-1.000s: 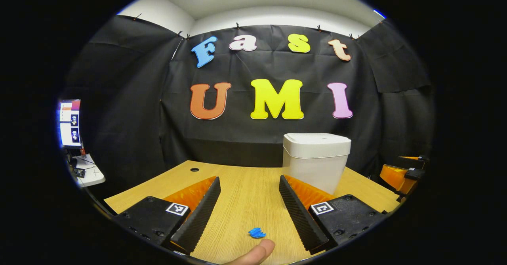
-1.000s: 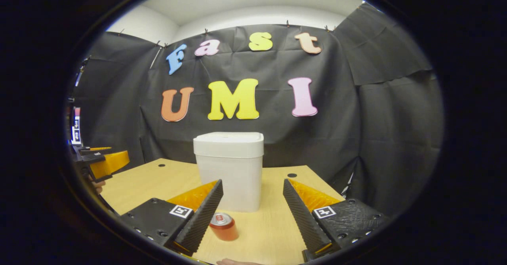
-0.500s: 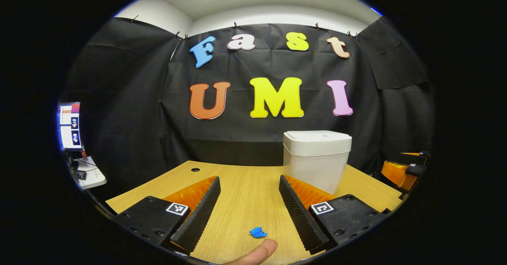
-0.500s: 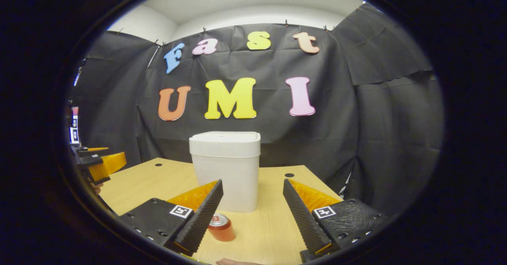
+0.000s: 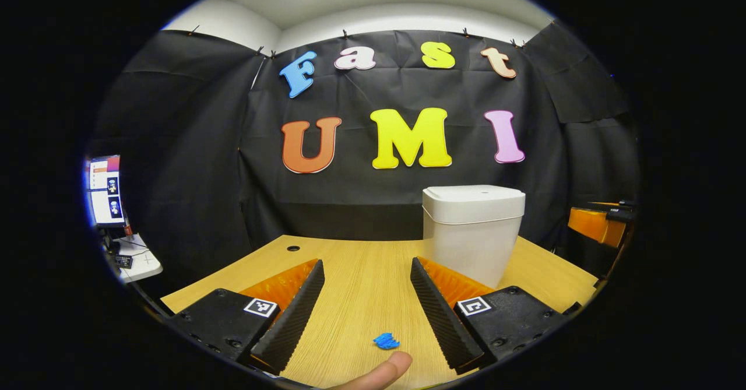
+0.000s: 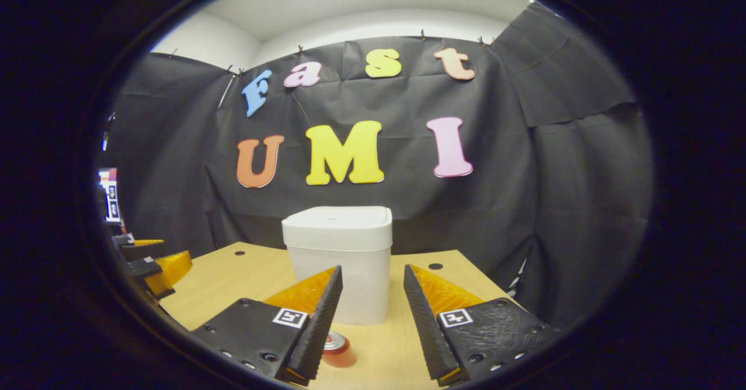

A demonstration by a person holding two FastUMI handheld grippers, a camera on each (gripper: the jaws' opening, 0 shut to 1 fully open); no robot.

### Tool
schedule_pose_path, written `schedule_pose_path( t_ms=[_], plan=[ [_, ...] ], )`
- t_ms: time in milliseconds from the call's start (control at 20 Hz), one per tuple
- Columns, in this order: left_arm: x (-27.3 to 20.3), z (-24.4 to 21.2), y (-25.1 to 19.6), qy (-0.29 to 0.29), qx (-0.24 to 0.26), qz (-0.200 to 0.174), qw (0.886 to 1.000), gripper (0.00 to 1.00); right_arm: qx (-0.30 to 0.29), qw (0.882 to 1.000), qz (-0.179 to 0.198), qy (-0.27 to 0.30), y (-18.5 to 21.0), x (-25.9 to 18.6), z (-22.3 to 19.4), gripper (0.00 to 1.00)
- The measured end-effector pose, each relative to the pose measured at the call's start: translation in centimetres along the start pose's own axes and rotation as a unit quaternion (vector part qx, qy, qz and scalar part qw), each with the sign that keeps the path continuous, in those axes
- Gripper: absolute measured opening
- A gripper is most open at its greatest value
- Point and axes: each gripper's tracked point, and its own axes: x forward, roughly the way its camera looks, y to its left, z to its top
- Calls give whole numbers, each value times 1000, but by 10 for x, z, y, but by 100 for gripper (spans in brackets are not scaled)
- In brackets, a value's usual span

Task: Press the lid of the desktop garbage bin to open it, pick up the crumpled paper on the desktop and throw it into the bin, then pick up the pop can on the desktop and drop it into the bin, and finally close the garbage bin lid.

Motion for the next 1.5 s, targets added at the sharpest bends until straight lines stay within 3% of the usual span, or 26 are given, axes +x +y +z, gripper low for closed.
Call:
schedule_pose_path(
  t_ms=[50,200,250,300,400,600,800,1050,1150,1350,1500],
  plan=[
    [1,-2,-1,3,1,1,1000,96,3,1000,9,2,3,4,3,63],
    [4,-5,0,6,14,9,1000,96,1,1000,20,9,5,17,7,33],
    [5,-6,-1,8,16,9,1000,96,5,1000,22,15,7,25,7,27],
    [7,-9,-3,11,17,7,1000,96,8,999,33,23,12,28,8,6],
    [8,-13,-5,17,19,3,1000,96,-3,997,74,37,34,37,11,0],
    [11,-14,-1,18,25,8,999,96,-30,997,68,35,47,66,33,0],
    [14,-16,4,21,22,10,999,96,-20,994,83,62,72,101,39,0],
    [19,-20,11,29,13,12,999,96,-24,993,75,93,85,145,38,0],
    [20,-21,12,31,10,15,999,96,-27,992,68,106,86,156,33,0],
    [21,-20,15,30,11,15,999,96,-67,995,17,71,75,164,51,0],
    [21,-19,18,29,5,15,999,96,-60,993,18,104,77,167,33,0]
  ],
)
